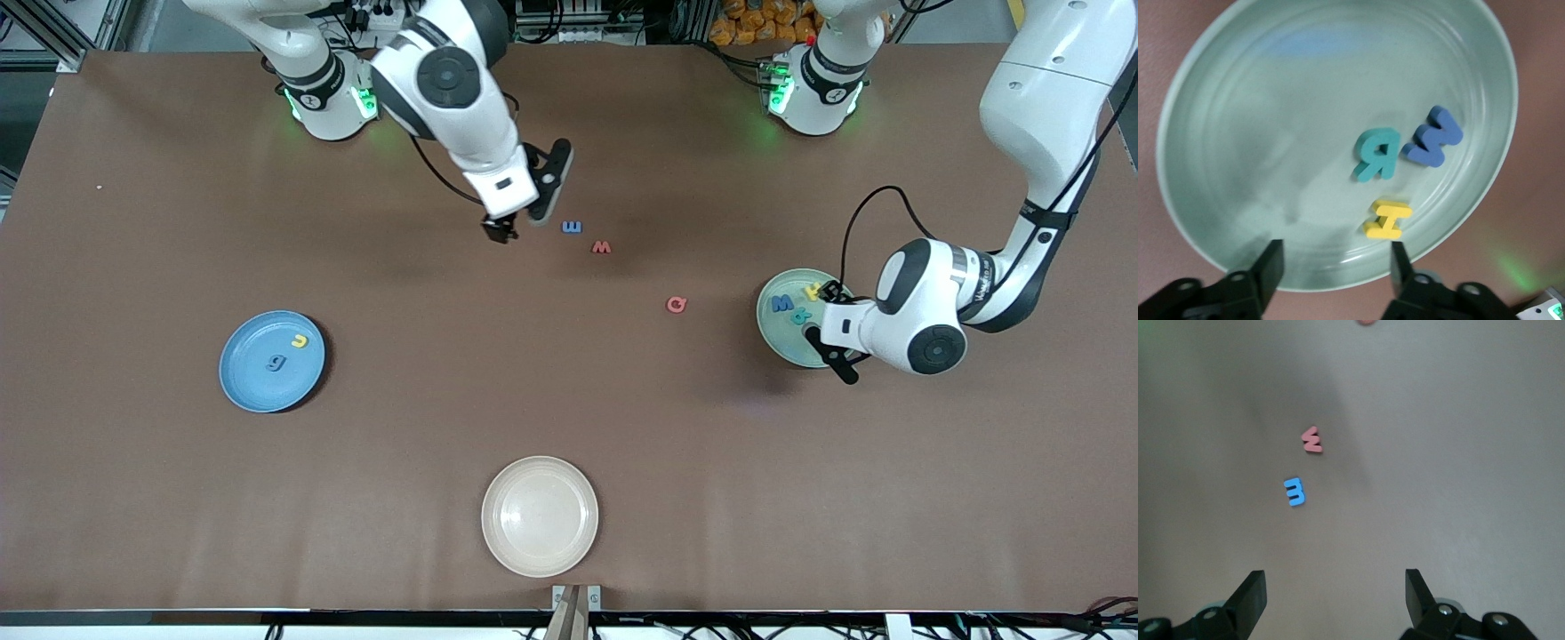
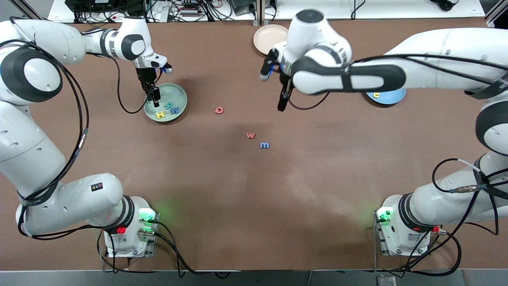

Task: Sort upper and lower case letters into plates
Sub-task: 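Release the H on the green plate while the right gripper grasps blue m, then carry the blue m to the blue plate with the right gripper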

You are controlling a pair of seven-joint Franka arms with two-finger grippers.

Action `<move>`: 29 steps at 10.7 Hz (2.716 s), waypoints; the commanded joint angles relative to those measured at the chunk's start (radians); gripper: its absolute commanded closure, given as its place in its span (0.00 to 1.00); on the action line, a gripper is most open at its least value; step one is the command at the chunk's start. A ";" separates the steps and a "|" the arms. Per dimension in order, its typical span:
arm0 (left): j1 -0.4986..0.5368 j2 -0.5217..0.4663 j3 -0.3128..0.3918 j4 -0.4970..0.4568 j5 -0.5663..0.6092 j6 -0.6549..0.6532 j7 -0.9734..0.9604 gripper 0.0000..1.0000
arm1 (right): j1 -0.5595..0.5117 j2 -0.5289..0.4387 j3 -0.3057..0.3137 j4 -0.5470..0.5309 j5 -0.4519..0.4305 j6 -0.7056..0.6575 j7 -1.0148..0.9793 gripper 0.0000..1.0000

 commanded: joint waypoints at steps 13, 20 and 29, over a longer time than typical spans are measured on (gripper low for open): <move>0.069 -0.371 -0.160 0.351 -0.272 -0.317 -0.332 0.00 | 0.467 0.354 -0.285 0.048 -0.361 0.221 0.304 0.23; 0.077 -0.391 -0.153 0.351 -0.267 -0.334 -0.318 0.00 | 0.477 0.391 -0.292 0.062 -0.416 0.242 0.375 0.44; 0.080 -0.391 -0.153 0.352 -0.260 -0.334 -0.318 0.00 | 0.277 0.131 -0.306 0.041 -0.169 -0.030 0.327 1.00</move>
